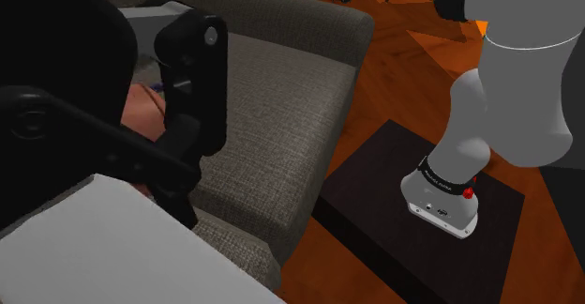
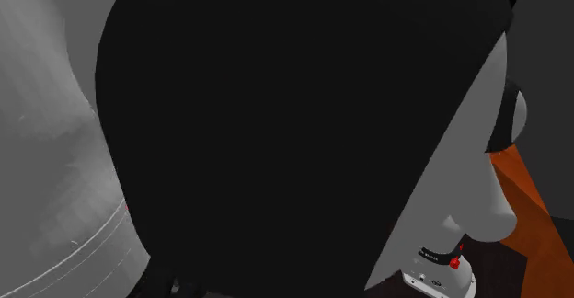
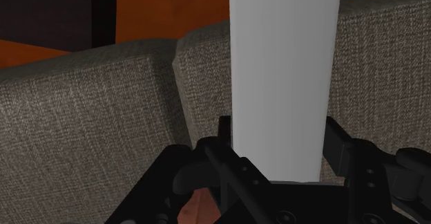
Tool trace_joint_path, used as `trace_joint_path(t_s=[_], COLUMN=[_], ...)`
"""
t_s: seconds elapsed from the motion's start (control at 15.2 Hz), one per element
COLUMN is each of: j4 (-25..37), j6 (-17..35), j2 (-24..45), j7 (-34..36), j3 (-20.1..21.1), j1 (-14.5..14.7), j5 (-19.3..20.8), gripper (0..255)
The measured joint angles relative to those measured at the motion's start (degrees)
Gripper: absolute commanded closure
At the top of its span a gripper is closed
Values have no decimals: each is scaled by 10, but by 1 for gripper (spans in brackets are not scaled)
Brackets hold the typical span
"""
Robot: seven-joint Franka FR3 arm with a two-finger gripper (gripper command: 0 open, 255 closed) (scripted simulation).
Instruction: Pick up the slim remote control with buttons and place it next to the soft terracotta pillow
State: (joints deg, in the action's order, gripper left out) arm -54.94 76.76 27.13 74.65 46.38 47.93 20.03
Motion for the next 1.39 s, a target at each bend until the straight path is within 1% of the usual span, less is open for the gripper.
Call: trace_joint_path(t_s=[0.07,0.13,0.2,0.26,0.59,0.79,1.19,1.39], j4=[84,184,180,162,27,-29,-119,-151], j6=[-33,-74,-75,-61,18,55,119,144], j2=[47,100,101,98,53,37,13,7], j7=[9,8,13,18,33,35,40,42], j3=[-13,-33,-32,-29,-8,-2,5,7], j1=[57,124,127,120,55,29,-7,-18], j5=[31,64,66,63,34,22,6,2], gripper=[255,255,255,255,255,255,255,255])
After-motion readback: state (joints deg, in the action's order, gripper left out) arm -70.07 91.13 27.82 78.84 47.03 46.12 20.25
